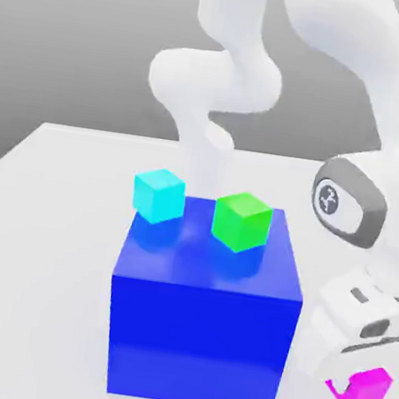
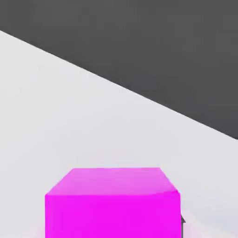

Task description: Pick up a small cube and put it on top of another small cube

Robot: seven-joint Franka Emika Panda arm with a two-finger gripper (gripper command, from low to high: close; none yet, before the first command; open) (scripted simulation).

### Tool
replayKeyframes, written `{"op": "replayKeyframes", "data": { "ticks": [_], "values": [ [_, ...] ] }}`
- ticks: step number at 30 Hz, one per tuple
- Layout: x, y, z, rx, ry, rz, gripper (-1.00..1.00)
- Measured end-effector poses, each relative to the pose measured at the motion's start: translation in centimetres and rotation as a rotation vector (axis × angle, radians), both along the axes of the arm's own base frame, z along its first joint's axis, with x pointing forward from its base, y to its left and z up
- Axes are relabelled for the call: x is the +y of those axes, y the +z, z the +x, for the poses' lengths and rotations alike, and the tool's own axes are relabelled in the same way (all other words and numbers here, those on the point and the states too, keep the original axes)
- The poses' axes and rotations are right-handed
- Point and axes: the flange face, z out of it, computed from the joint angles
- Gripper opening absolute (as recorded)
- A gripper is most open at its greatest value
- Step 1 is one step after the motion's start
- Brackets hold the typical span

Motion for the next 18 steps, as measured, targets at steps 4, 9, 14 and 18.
{"op": "replayKeyframes", "data": {
  "ticks": [4, 9, 14, 18],
  "values": [
    [-3.8, 5.7, 0.8, 0.034, -0.013, 0.004, -1.00],
    [-7.2, 11.5, -1.6, 0.037, -0.026, 0.031, -1.00],
    [-9.8, 16.2, -5.1, 0.035, -0.021, 0.071, -1.00],
    [-11.8, 19.3, -8.4, 0.033, -0.015, 0.112, -1.00]
  ]
}}
